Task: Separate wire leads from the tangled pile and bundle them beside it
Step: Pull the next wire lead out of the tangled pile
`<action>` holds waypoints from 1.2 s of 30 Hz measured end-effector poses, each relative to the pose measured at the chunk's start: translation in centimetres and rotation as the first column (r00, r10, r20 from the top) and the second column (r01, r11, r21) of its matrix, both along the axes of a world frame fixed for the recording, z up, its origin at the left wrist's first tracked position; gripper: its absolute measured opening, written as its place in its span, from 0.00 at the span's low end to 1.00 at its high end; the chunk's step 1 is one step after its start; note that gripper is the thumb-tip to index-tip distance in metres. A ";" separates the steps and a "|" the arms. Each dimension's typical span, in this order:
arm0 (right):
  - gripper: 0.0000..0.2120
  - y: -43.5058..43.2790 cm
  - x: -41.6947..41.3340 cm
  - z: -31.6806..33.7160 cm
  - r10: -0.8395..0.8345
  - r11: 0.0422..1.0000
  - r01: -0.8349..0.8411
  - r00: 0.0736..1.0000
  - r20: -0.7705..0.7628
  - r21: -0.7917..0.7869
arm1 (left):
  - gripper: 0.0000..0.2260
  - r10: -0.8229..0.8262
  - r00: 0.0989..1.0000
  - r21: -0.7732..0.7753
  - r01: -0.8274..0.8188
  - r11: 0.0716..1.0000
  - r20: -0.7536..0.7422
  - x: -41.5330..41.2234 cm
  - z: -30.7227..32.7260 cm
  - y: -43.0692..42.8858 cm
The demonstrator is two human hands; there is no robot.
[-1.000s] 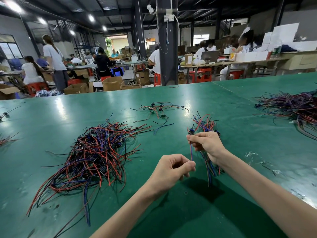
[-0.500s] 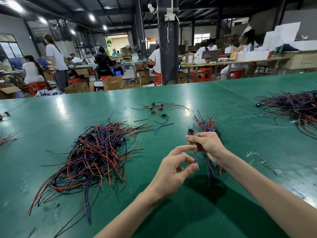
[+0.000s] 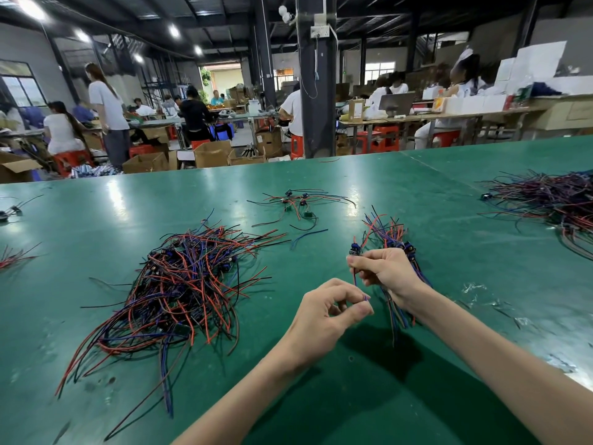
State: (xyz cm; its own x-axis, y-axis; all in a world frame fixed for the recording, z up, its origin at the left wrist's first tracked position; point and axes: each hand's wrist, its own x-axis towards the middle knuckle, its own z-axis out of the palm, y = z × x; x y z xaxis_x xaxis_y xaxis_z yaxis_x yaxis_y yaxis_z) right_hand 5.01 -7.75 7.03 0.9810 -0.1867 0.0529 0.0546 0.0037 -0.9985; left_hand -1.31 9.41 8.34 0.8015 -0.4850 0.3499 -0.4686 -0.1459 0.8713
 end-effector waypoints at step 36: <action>0.05 0.8 -0.5 1.1 0.021 0.935 0.004 0.998 -0.066 0.354 | 0.22 0.008 0.932 0.248 0.088 0.965 -0.361 3.0 0.9 2.7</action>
